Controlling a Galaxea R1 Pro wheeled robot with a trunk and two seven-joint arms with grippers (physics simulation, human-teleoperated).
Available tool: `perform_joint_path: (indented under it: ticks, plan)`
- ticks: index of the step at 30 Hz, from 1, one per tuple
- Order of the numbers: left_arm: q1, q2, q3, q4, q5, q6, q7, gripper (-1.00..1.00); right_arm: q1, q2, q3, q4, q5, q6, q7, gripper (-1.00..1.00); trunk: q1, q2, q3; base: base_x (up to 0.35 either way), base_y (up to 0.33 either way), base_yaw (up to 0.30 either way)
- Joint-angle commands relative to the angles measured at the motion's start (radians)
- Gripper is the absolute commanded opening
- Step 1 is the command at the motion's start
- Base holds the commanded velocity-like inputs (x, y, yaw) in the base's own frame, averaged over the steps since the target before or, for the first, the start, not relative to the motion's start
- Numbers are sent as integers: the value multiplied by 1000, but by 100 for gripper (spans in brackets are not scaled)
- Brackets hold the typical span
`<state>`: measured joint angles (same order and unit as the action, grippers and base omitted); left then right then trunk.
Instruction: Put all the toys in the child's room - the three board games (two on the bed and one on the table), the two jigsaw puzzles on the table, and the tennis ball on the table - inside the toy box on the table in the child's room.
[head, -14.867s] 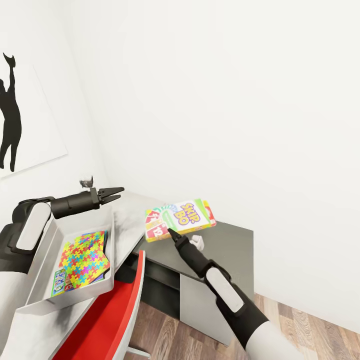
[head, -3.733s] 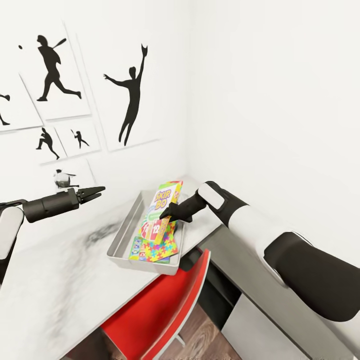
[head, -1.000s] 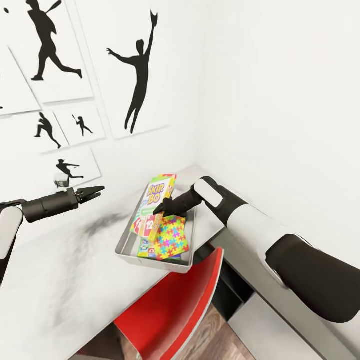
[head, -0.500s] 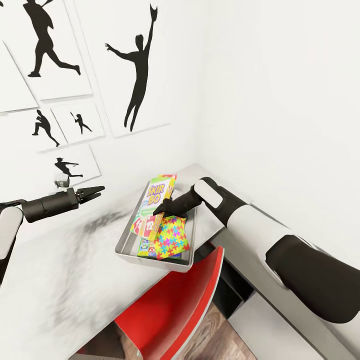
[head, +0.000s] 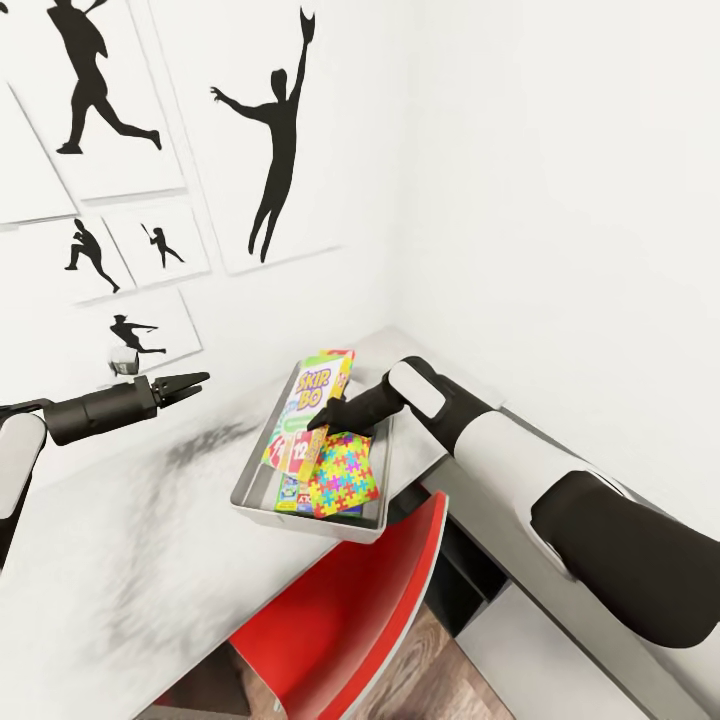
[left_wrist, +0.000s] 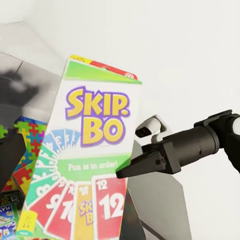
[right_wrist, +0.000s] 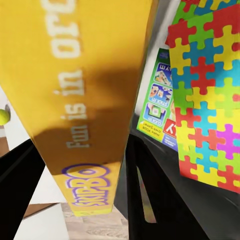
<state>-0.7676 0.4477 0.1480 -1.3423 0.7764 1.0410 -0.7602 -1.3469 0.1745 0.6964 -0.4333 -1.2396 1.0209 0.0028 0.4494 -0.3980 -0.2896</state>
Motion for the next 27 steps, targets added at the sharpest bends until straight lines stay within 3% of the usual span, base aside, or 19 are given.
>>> perform_joint_path:
  ticks: [1,9,27]
  plan:
    - [-1,0,1,0,-4,4,-5,100,-2,0,4,2,-3,2,0,-100,1,-2,-2,0,0,0]
    - [-1,-1,1,0,-6,3,-5,100,-3,0,2,147,-3,11,2,-100,1,-2,-2,0,0,0]
    - [-1,-1,-1,0,-6,2,-6,100,-7,0,2,165,-3,13,4,-100,1,-2,-2,0,0,0]
